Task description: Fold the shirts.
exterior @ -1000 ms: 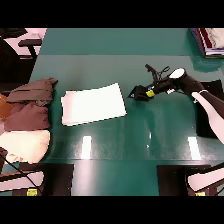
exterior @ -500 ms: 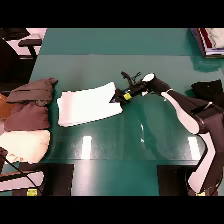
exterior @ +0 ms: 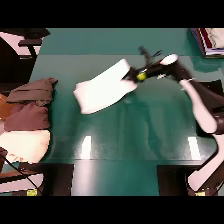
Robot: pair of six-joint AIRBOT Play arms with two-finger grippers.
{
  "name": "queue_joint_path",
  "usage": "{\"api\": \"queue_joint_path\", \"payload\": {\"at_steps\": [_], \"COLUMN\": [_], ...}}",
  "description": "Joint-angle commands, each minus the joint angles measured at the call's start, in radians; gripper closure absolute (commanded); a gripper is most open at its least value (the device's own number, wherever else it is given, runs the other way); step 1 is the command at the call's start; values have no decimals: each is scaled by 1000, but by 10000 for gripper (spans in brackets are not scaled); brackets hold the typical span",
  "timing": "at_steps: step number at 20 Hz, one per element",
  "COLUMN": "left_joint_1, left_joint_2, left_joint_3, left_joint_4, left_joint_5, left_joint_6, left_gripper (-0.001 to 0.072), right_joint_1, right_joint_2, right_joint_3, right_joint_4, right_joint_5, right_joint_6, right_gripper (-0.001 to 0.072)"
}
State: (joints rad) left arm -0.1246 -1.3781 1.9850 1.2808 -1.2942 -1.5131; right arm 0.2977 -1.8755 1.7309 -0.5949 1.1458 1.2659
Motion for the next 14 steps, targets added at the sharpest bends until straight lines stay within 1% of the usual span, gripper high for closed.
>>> {"api": "queue_joint_path", "payload": {"at_steps": [1, 4, 7, 9, 12, 14], "left_joint_1": [-78, -116, -144, -162, -183, -183], "left_joint_2": [-1, -1, -1, -1, -1, -1], "left_joint_3": [0, 0, 0, 0, 0, 0], "left_joint_4": [-1, -2, -2, -2, -2, -3], "left_joint_5": [52, 92, 122, 154, 175, 176], "left_joint_6": [3, 2, -4, -6, -6, -6], "left_gripper": [680, 680, 680, 680, 680, 680], "right_joint_1": [-254, -499, -709, -800, -872, -894], "right_joint_2": [141, 236, 277, 277, 278, 278], "right_joint_3": [6, 6, 6, 6, 7, 11], "right_joint_4": [-126, -225, -237, -237, -227, -158], "right_joint_5": [-17, -16, -2, 10, -18, -7], "right_joint_6": [68, 137, 144, 158, 177, 175], "right_gripper": [697, 696, 697, 696, 696, 696]}}
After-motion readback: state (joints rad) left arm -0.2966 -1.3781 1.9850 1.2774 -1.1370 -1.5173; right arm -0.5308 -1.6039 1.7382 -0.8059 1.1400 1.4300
